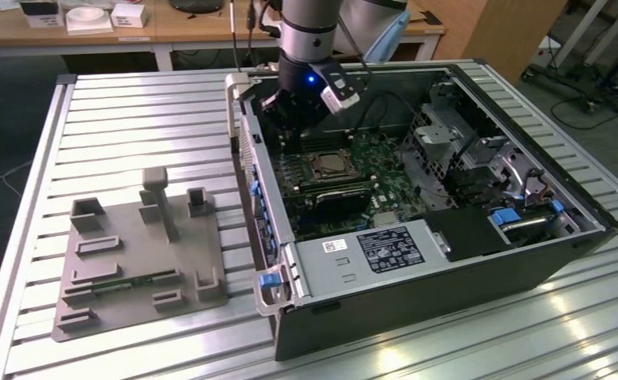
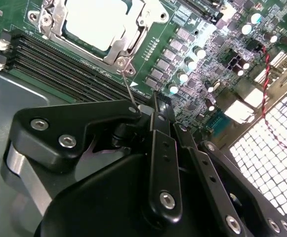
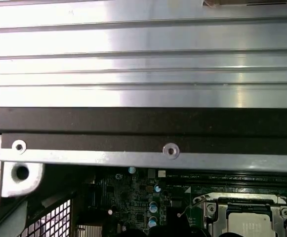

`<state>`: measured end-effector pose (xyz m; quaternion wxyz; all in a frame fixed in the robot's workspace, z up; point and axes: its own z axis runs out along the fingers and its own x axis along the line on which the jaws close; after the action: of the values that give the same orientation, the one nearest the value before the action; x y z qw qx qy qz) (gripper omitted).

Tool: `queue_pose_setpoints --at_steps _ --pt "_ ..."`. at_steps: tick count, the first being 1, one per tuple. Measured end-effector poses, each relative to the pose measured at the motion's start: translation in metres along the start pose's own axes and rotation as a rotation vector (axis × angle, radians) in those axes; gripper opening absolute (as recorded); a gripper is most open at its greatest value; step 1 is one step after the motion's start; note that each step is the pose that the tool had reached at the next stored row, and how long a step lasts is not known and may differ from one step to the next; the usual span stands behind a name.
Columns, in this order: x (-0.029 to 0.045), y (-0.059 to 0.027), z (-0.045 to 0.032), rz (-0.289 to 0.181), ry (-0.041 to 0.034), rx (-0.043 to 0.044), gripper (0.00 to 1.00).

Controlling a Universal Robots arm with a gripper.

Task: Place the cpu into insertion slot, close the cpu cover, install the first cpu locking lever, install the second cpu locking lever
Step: 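Install the first cpu locking lever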

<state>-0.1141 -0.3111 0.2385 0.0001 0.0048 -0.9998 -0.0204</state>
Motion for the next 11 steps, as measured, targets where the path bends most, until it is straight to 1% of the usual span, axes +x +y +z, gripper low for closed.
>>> queue_pose_setpoints --at_steps 4,11 --pt "-0.003 0.0009 0.0002 0.0 0.0 -0.0005 0.1" --pt "-0.0133 0.0025 0.0007 -0.001 0.0001 -0.0014 0.1"
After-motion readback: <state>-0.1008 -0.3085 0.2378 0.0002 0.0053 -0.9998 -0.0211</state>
